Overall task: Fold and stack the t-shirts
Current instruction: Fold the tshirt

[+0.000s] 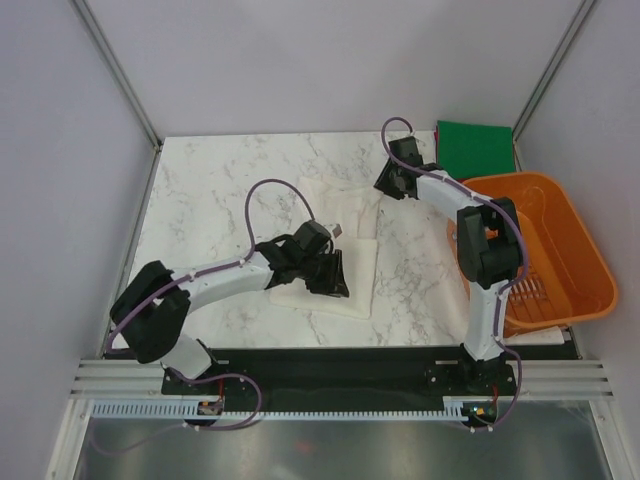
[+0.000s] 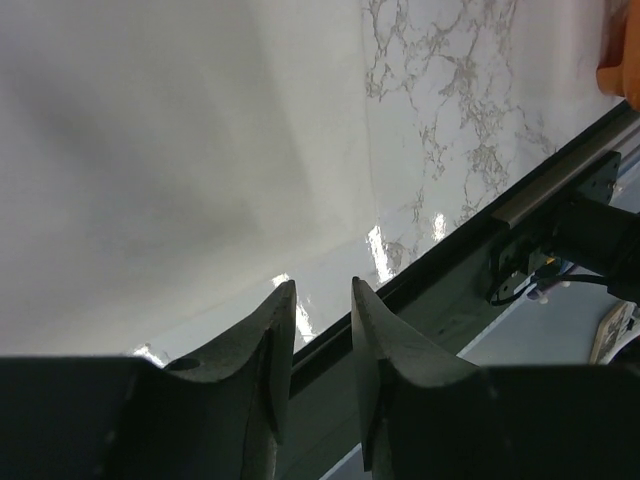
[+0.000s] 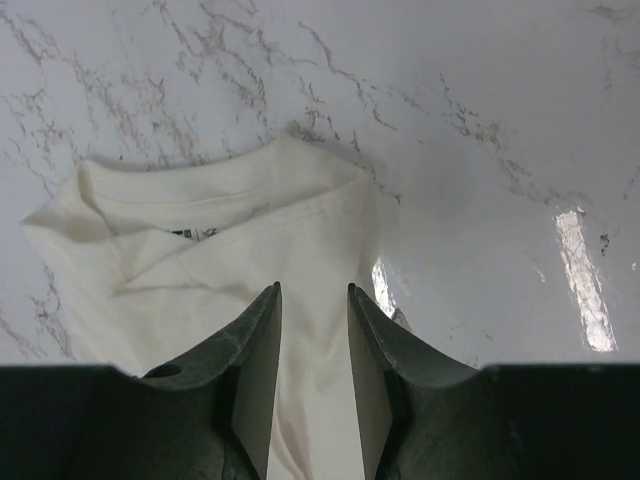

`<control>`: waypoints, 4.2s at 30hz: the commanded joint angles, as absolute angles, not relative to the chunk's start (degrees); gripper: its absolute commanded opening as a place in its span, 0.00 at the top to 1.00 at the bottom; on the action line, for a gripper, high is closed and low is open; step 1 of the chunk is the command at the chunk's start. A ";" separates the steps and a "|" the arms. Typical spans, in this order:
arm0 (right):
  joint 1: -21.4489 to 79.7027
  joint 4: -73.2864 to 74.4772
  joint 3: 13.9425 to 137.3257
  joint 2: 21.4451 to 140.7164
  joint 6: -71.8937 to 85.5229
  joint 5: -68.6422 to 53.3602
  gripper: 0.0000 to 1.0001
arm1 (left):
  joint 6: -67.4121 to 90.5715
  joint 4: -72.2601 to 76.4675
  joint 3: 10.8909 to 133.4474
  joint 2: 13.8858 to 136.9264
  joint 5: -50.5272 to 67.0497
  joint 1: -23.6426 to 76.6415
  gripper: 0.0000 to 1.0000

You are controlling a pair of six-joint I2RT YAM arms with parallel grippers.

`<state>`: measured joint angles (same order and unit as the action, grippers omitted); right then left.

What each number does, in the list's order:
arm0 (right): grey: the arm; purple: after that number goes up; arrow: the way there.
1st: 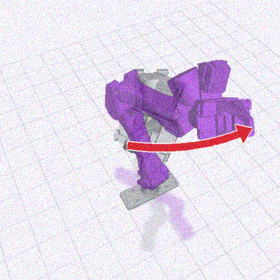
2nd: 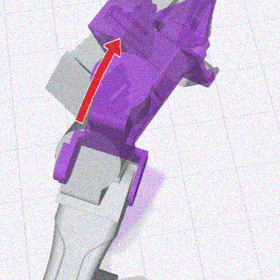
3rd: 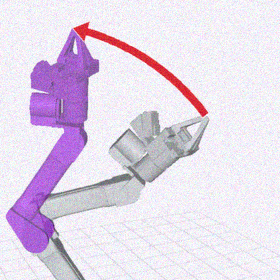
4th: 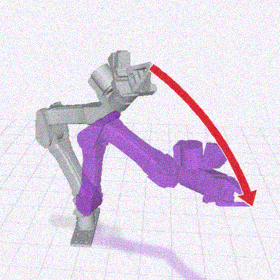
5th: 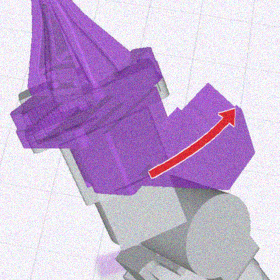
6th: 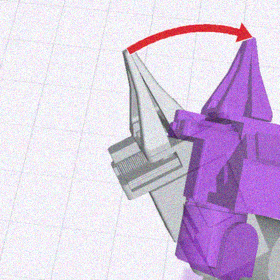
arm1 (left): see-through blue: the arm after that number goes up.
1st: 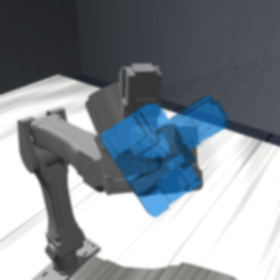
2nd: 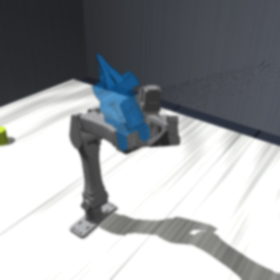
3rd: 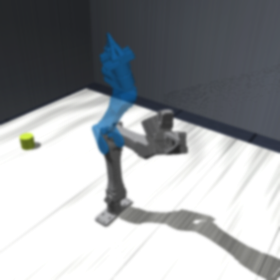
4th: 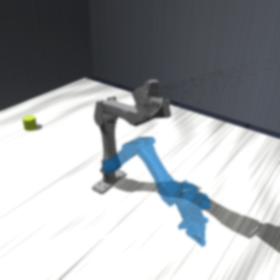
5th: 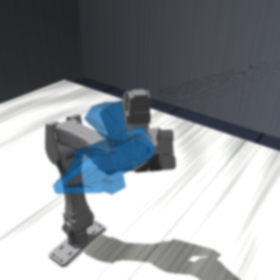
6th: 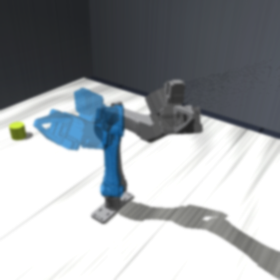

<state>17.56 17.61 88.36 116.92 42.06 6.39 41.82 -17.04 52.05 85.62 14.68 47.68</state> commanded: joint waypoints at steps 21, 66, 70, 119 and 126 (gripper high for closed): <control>14.68 8.88 96.85 131.12 38.68 7.73 0.69 | 45.62 -8.44 55.46 104.41 12.31 53.79 0.66; 40.08 28.74 44.49 74.54 56.60 7.12 0.50 | 38.58 -31.46 42.45 67.34 22.33 9.40 0.48; 41.74 26.29 36.76 68.39 62.03 5.28 0.50 | 41.74 -30.85 37.63 61.18 22.32 9.49 0.46; 53.79 16.00 27.77 73.65 71.98 10.46 0.62 | 45.79 -13.98 22.85 69.43 19.25 14.41 0.68; 53.96 17.92 27.25 73.48 71.72 12.56 0.90 | 45.44 -13.45 23.82 68.47 20.21 15.03 0.98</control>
<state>53.52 14.22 28.71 72.73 71.37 10.15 45.56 -14.61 22.87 68.99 21.61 14.44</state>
